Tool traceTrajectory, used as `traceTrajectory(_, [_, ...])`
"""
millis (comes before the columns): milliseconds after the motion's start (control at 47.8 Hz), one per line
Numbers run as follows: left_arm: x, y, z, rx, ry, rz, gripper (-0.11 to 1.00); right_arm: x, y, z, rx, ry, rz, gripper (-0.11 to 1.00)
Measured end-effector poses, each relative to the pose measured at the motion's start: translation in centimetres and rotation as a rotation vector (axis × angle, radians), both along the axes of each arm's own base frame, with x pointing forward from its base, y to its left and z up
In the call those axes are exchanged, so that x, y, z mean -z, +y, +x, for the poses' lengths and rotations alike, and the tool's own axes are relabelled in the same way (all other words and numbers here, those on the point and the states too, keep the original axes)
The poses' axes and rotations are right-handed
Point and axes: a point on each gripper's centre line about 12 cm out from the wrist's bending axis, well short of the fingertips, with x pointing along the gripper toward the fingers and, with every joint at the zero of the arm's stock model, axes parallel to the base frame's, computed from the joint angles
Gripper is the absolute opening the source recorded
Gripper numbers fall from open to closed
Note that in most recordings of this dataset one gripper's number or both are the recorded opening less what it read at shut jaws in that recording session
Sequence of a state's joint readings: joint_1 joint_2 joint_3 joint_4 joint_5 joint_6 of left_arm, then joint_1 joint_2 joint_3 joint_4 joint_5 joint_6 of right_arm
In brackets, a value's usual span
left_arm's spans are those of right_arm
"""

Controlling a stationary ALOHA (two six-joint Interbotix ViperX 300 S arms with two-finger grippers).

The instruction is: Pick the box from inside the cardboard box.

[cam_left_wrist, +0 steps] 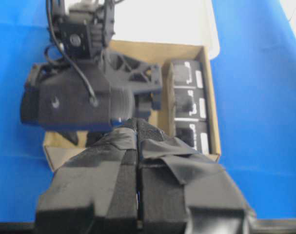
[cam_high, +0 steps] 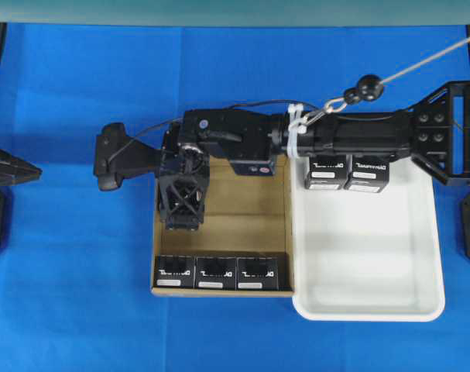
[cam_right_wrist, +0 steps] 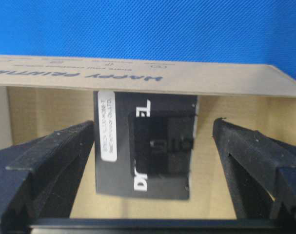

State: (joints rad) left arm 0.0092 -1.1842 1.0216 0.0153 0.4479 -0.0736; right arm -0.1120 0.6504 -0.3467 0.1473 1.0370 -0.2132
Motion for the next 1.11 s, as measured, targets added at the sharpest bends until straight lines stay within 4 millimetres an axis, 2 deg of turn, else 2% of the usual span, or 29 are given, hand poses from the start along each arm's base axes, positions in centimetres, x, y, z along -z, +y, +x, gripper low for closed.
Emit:
traceTrajectory(188, [0.1, 0.0, 0.0, 0.0, 0.003, 0.001, -0.07, 1.3, 0.1, -0.1, 0.008, 0.0, -0.001, 0.99])
traceTrajectory(481, [0.0, 0.0, 0.0, 0.0, 0.002, 0.001, -0.07, 1.3, -0.1, 0.0, 0.021, -0.027, -0.002, 0.97])
traceTrajectory(586, [0.1, 0.0, 0.0, 0.0, 0.005, 0.001, -0.07, 1.4, -0.1, 0.0, 0.021, -0.03, -0.004, 0.88])
traceTrajectory(711, [0.0, 0.0, 0.0, 0.0, 0.003, 0.001, -0.07, 1.4, 0.1, -0.1, 0.012, -0.02, -0.003, 0.63])
traceTrajectory(816, [0.0, 0.0, 0.0, 0.0, 0.002, 0.001, -0.07, 1.4, 0.6, -0.3, -0.003, -0.002, -0.002, 0.61])
traceTrajectory(963, [0.0, 0.0, 0.0, 0.0, 0.003, 0.001, -0.07, -0.1, 0.9, -0.5, -0.009, 0.002, 0.002, 0.61])
traceTrajectory(1109, [0.0, 0.0, 0.0, 0.0, 0.003, -0.002, -0.07, -4.9, 0.9, -1.2, -0.016, -0.028, 0.002, 0.61])
